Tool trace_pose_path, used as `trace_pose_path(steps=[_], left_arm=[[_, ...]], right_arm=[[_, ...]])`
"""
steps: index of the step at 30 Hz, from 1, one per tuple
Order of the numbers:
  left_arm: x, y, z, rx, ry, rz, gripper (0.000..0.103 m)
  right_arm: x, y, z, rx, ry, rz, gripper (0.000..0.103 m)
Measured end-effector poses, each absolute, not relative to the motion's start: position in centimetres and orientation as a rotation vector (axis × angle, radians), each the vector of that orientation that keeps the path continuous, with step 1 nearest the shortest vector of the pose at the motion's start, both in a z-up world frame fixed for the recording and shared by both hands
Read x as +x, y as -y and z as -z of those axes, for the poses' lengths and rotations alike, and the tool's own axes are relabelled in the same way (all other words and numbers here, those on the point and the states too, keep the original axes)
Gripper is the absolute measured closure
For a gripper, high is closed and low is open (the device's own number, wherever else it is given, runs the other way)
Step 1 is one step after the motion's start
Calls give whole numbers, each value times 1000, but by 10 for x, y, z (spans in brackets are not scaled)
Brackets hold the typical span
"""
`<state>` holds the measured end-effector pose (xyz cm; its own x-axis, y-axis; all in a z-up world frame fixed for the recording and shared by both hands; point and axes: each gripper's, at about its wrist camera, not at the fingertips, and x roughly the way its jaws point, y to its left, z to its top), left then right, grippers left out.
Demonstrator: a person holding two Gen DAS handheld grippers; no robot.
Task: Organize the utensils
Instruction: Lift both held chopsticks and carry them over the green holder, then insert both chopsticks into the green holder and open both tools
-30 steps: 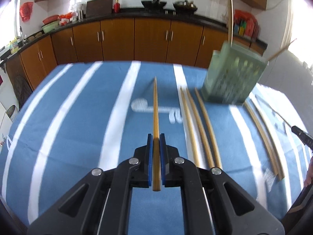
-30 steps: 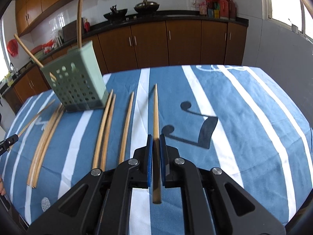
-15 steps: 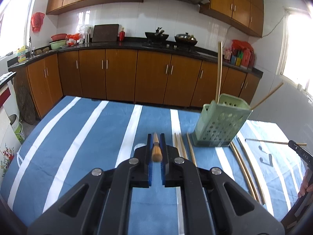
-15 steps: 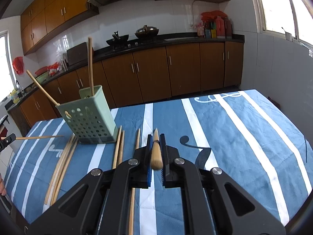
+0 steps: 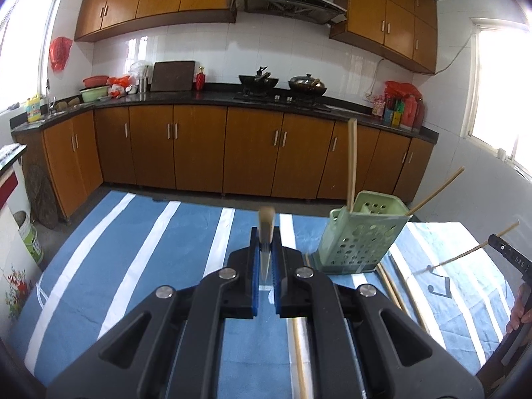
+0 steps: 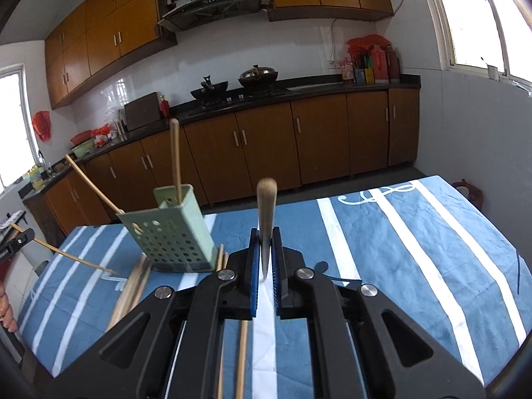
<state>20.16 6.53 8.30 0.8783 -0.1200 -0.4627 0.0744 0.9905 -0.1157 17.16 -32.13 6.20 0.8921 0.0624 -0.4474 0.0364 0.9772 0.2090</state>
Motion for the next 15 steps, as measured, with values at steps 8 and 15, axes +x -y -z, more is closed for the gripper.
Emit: trace_pose_path(steps=[8, 15], left_arm=[[193, -50, -136, -108, -396, 187, 95], [202, -10, -192, -130, -225, 212, 95]], right_arm=[[165, 311, -123, 282, -368, -164, 96], [173, 280, -173, 292, -171, -230, 96]])
